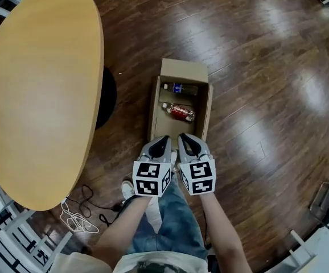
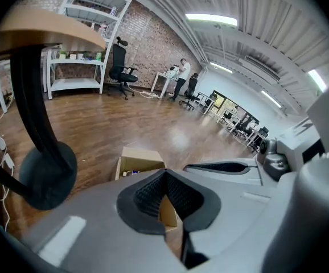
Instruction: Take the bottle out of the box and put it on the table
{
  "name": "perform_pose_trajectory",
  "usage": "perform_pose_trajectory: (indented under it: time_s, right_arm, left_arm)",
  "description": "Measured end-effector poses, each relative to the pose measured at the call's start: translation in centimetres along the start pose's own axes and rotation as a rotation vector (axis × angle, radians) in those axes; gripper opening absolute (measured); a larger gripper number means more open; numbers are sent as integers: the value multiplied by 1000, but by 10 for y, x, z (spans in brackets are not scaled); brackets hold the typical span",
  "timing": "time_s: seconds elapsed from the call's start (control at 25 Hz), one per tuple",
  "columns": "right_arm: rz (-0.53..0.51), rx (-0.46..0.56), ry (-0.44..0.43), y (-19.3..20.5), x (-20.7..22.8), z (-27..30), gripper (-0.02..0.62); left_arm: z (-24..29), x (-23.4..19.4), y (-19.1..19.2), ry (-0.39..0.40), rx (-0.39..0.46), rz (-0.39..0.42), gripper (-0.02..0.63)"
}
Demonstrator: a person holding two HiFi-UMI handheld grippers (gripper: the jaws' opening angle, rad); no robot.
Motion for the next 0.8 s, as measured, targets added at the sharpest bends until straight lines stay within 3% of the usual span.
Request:
perform_pose_trajectory:
  time_s: [0.32, 0.8]
  right_arm:
    - [26, -50, -16, 54, 49, 71, 15]
    - [-124, -186, -145, 110, 83, 175, 53]
  left_arm:
    - [88, -26, 28, 17, -18, -26, 0]
    - [175, -73, 71, -8, -96, -66, 0]
Point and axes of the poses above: the fingertips, and each gripper's own axes: z forward along the fingers, x to its right, y out of its underside, the point moved 10 cm from there along -z, backward along the fingers, and after that the axes turned 7 degrees about -z, right-handed, at the moved point
